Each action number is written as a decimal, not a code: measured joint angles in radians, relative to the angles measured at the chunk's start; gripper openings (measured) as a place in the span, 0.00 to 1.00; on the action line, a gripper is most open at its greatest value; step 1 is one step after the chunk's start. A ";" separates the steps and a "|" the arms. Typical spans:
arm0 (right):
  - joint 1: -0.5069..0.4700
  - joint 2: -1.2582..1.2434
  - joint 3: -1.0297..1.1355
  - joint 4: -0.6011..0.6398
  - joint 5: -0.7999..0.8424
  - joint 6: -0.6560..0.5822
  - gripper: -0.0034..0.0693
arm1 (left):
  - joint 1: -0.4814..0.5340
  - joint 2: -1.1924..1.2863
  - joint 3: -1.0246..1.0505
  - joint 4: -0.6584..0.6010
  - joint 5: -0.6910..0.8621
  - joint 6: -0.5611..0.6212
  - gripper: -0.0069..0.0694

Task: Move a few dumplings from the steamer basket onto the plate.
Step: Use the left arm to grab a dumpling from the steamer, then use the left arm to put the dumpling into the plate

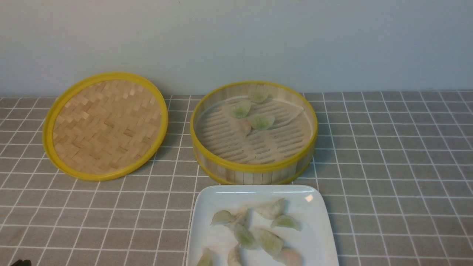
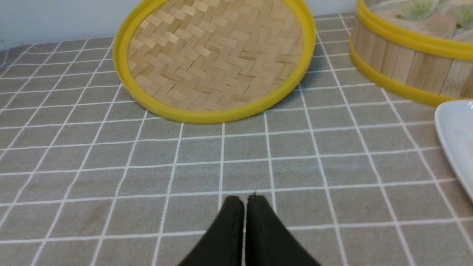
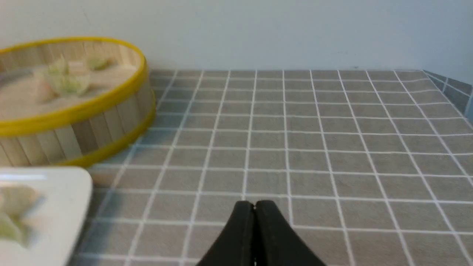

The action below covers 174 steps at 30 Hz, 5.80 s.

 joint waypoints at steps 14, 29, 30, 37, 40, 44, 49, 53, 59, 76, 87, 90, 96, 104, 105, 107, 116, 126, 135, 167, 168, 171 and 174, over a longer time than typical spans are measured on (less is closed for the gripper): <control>0.000 0.000 0.001 0.507 -0.469 0.242 0.03 | 0.000 0.000 0.000 -0.791 -0.232 -0.190 0.08; 0.000 0.082 -0.202 0.385 -0.254 0.189 0.03 | 0.000 0.000 -0.001 -0.923 -0.388 -0.110 0.08; 0.000 0.188 -0.335 0.316 -0.118 0.139 0.03 | 0.000 0.000 -0.023 -0.903 -0.371 -0.066 0.08; 0.000 0.697 -0.828 0.219 0.385 -0.050 0.03 | 0.000 0.221 -0.277 -0.835 -0.155 0.180 0.08; 0.000 0.873 -1.017 0.219 0.591 -0.129 0.03 | 0.000 0.434 -0.447 -0.816 0.024 0.317 0.08; 0.000 1.086 -1.195 0.241 0.810 -0.193 0.03 | 0.000 0.733 -0.710 -0.804 0.314 0.418 0.08; 0.000 1.210 -1.248 0.352 0.918 -0.280 0.03 | -0.016 1.196 -1.064 -0.753 0.686 0.443 0.08; 0.000 1.202 -1.248 0.404 0.928 -0.315 0.03 | -0.120 1.463 -1.275 -0.591 0.789 0.371 0.08; 0.000 1.174 -1.248 0.416 0.931 -0.325 0.03 | -0.304 1.740 -1.598 -0.279 0.860 0.198 0.08; 0.000 1.150 -1.248 0.427 0.934 -0.308 0.03 | -0.348 2.476 -2.457 -0.218 0.880 0.264 0.08; 0.000 1.150 -1.248 0.430 0.934 -0.299 0.03 | -0.350 2.524 -2.485 -0.217 0.877 0.337 0.10; 0.000 1.150 -1.248 0.430 0.934 -0.298 0.03 | -0.350 2.525 -2.486 -0.220 0.872 0.384 0.18; 0.000 1.150 -1.248 0.430 0.934 -0.298 0.03 | -0.350 2.550 -2.488 -0.220 0.820 0.436 0.42; 0.000 1.150 -1.248 0.446 0.934 -0.298 0.03 | -0.350 2.603 -2.490 -0.223 0.776 0.450 0.62; 0.000 1.150 -1.248 0.446 0.934 -0.298 0.03 | -0.350 2.605 -2.493 -0.223 0.776 0.450 0.62; 0.000 1.150 -1.248 0.446 0.934 -0.298 0.03 | -0.350 2.609 -2.495 -0.223 0.776 0.451 0.62; 0.000 1.150 -1.248 0.446 0.935 -0.298 0.03 | -0.385 2.602 -2.504 -0.116 0.812 0.374 0.52; 0.000 1.150 -1.248 0.446 0.935 -0.325 0.03 | -0.396 2.479 -2.524 0.032 0.885 0.349 0.51; 0.000 1.150 -1.248 0.445 0.935 -0.374 0.03 | -0.394 2.187 -2.476 -0.037 0.900 0.213 0.51; 0.000 1.149 -1.248 0.469 0.905 -0.413 0.03 | -0.645 1.801 -1.225 -0.173 0.630 0.150 0.55; 0.000 1.149 -1.248 0.471 0.866 -0.418 0.03 | -0.645 1.801 -1.230 -0.164 0.630 0.139 0.61; 0.000 1.164 -1.258 0.493 0.810 -0.424 0.03 | -0.645 1.801 -1.249 -0.152 0.639 0.125 0.71; 0.005 1.237 -1.319 0.520 0.806 -0.471 0.03 | -0.645 1.796 -1.303 -0.142 0.688 0.109 0.73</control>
